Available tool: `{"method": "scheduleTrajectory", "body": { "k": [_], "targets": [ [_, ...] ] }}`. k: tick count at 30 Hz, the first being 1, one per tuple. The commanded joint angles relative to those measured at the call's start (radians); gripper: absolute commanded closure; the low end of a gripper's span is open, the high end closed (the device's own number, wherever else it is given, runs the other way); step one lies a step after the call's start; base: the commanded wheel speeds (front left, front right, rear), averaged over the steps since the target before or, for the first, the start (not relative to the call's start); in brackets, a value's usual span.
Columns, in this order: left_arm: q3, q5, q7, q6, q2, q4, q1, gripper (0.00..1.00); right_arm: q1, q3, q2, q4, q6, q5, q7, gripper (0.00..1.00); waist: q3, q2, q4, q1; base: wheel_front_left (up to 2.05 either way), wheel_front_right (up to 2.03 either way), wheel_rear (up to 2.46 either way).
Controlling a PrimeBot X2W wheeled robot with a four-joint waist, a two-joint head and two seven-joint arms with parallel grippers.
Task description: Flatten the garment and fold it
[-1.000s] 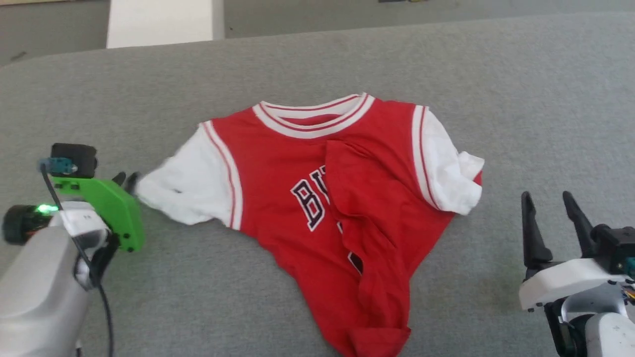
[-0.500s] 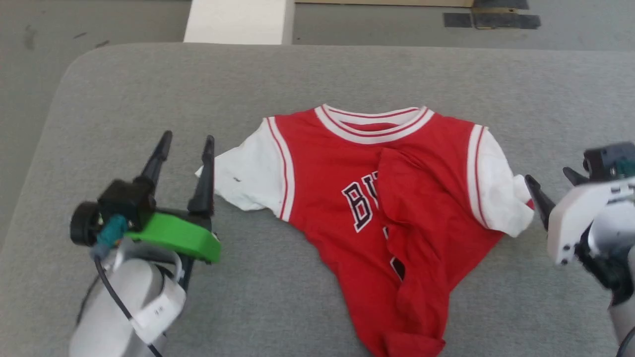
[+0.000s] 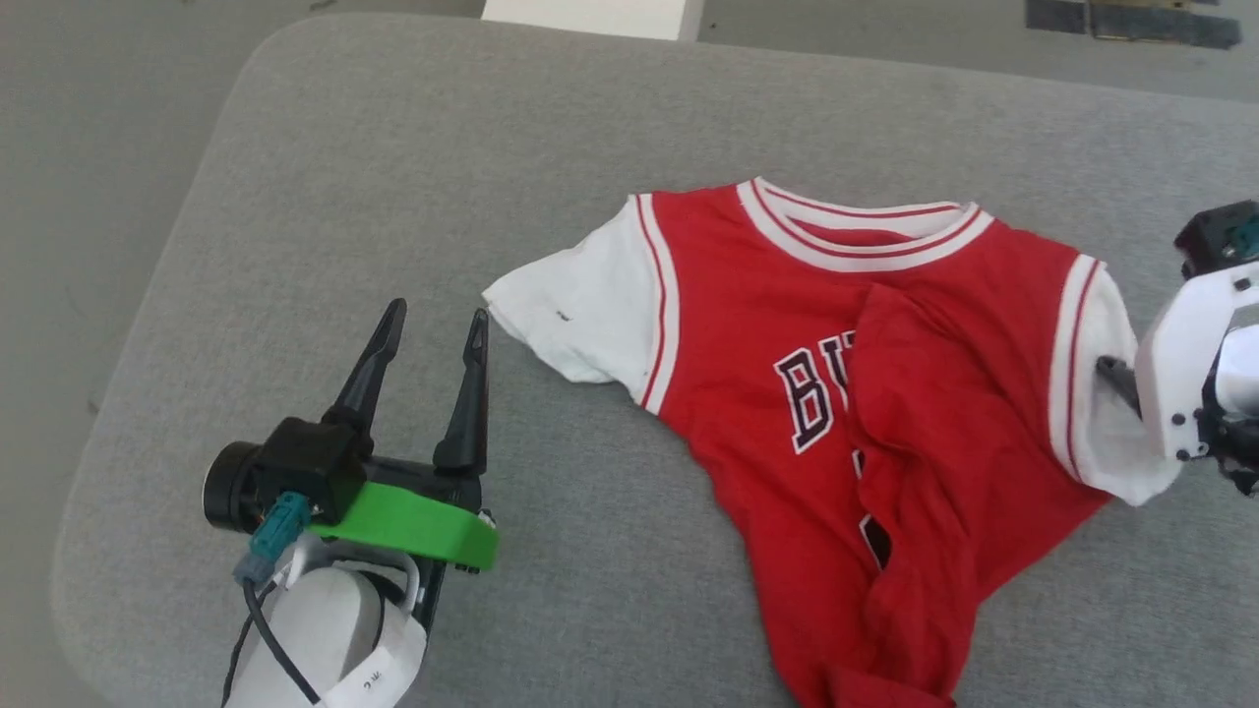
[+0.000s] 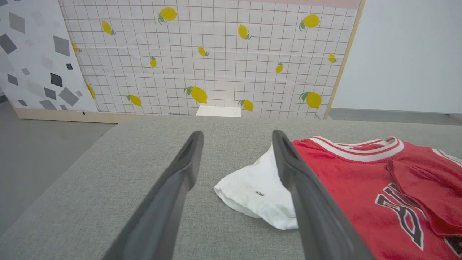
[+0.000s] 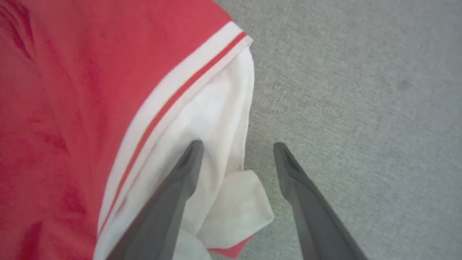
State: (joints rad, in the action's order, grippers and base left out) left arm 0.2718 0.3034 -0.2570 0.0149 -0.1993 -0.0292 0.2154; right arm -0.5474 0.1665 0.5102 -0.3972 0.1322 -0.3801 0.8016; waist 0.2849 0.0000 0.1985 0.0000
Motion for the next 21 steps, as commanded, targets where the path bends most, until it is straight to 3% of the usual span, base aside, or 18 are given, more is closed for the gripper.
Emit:
{"method": "scheduleTrajectory", "body": {
  "k": [1,6,7,8,9,15,21],
  "targets": [
    [-0.011,-0.014,-0.005,-0.012,0.011,-0.005,-0.017,0.00,-0.011,0.018,0.007,-0.018,-0.002,-0.006,0.003,0.00,0.022,0.0000,0.025,0.0000,0.00,0.00,0.00],
    [-0.043,-0.039,-0.005,-0.046,0.042,-0.026,-0.021,0.00,0.007,0.090,0.022,-0.069,-0.002,-0.023,-0.010,0.00,0.035,0.0000,0.032,0.0000,0.00,0.00,0.00],
    [-0.048,-0.044,-0.005,-0.051,0.047,-0.028,-0.020,0.00,0.008,0.098,0.026,-0.076,-0.002,-0.024,-0.017,0.37,0.038,0.0000,0.032,0.0000,0.00,0.00,0.00],
    [-0.054,-0.050,-0.005,-0.057,0.054,-0.031,-0.019,0.00,0.008,0.105,0.030,-0.084,-0.002,-0.026,-0.029,0.91,0.041,0.0000,0.032,0.0000,0.00,0.00,0.00],
    [-0.059,-0.054,-0.005,-0.061,0.059,-0.034,-0.017,0.00,0.007,0.109,0.032,-0.089,-0.002,-0.026,-0.041,1.00,0.042,0.0000,0.031,0.0000,0.00,0.00,0.00],
    [-0.086,-0.069,-0.005,-0.085,0.087,-0.061,-0.019,0.00,-0.003,0.118,0.053,-0.089,-0.002,-0.011,-0.166,1.00,0.016,0.0000,0.009,0.0000,0.00,0.00,0.00],
    [-0.118,-0.078,-0.005,-0.101,0.100,-0.075,-0.045,0.00,0.026,0.075,0.084,-0.006,-0.002,0.064,-0.270,1.00,-0.049,0.0000,-0.032,0.0000,0.00,0.00,0.00]
  ]
}}
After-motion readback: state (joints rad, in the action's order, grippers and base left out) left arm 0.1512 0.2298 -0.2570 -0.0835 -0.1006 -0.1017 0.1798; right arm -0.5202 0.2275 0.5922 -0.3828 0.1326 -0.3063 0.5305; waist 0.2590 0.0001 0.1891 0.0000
